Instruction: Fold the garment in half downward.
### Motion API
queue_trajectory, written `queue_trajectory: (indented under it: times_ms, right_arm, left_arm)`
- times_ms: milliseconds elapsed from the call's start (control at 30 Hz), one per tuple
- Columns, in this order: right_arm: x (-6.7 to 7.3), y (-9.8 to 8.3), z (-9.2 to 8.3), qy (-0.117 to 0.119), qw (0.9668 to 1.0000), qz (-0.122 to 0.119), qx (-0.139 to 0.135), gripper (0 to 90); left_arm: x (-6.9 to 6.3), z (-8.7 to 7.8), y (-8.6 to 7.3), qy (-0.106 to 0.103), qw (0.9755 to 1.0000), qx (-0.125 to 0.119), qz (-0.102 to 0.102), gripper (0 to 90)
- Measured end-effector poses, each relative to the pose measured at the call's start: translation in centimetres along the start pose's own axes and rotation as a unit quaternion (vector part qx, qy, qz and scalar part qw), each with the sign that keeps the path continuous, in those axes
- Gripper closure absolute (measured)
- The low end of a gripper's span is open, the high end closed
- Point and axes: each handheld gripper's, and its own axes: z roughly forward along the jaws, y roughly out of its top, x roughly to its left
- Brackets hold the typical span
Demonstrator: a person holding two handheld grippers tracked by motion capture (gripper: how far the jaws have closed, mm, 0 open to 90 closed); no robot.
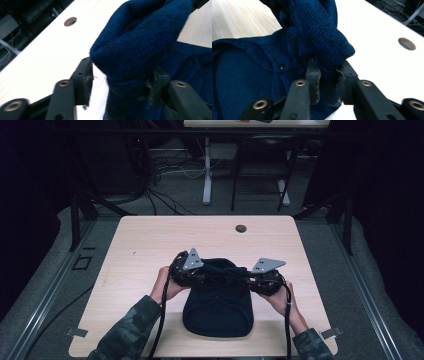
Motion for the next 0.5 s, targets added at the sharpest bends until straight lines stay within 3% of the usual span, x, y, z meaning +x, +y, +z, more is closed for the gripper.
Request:
queue_trajectory:
  times_ms: [200, 500]
  right_arm:
    - [0.1, -0.4, -0.1, 0.026, 0.9996, 0.01, 0.008, 58.3]
    - [0.5, -0.9, -0.5, 0.043, 0.999, 0.002, 0.013, 68.5]
  left_arm:
    - [-0.7, -0.4, -0.2, -0.013, 0.9997, 0.003, 0.02, 52.7]
    - [-1.3, -1.0, -0.9, -0.029, 0.9994, 0.008, 0.019, 58.0]
